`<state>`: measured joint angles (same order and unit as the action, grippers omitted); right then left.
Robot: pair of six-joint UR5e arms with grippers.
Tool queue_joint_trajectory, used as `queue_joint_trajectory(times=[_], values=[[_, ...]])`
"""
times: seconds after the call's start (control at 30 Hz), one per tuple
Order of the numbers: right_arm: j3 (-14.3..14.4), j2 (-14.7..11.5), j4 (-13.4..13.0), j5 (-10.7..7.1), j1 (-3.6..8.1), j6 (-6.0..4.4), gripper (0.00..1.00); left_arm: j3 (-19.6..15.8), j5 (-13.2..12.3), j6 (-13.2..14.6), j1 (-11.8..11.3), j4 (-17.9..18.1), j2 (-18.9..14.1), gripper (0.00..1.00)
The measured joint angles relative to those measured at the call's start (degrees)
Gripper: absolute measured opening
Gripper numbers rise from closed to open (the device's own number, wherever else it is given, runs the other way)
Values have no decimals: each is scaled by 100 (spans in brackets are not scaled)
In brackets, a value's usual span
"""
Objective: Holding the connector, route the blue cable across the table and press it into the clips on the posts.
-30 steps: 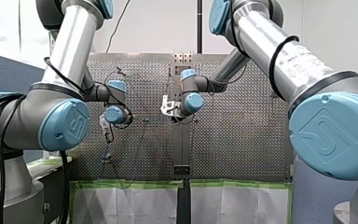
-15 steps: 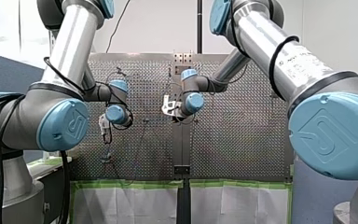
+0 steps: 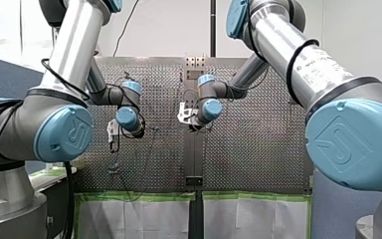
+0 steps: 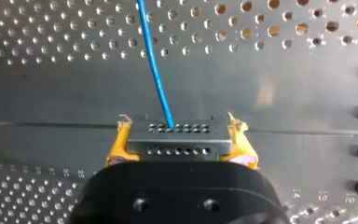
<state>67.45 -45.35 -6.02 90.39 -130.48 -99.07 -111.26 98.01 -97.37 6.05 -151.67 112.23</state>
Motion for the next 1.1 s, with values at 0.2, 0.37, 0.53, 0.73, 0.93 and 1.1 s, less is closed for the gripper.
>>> queue_joint_trajectory(times=[0.2, 0.37, 0.53, 0.73, 0.93, 1.1], values=[[1, 0, 3, -3, 40, 0, 0, -212, 91, -15, 112, -256, -251, 100], [1, -2, 3, -10, 63, 0, 0, -400, 94, 14, 255, -462, -493, 100], [1, -2, 3, -12, 74, 0, 0, -490, 101, 40, 437, -566, -759, 100], [1, -4, 24, -19, 94, 0, 0, -505, 284, -49, 725, -434, -1040, 100], [1, -5, 37, -20, 127, 0, 0, -501, 568, -323, 1024, -153, -1072, 100], [1, -5, 38, -20, 164, 0, 0, -470, 657, -471, 1274, 35, -984, 100]])
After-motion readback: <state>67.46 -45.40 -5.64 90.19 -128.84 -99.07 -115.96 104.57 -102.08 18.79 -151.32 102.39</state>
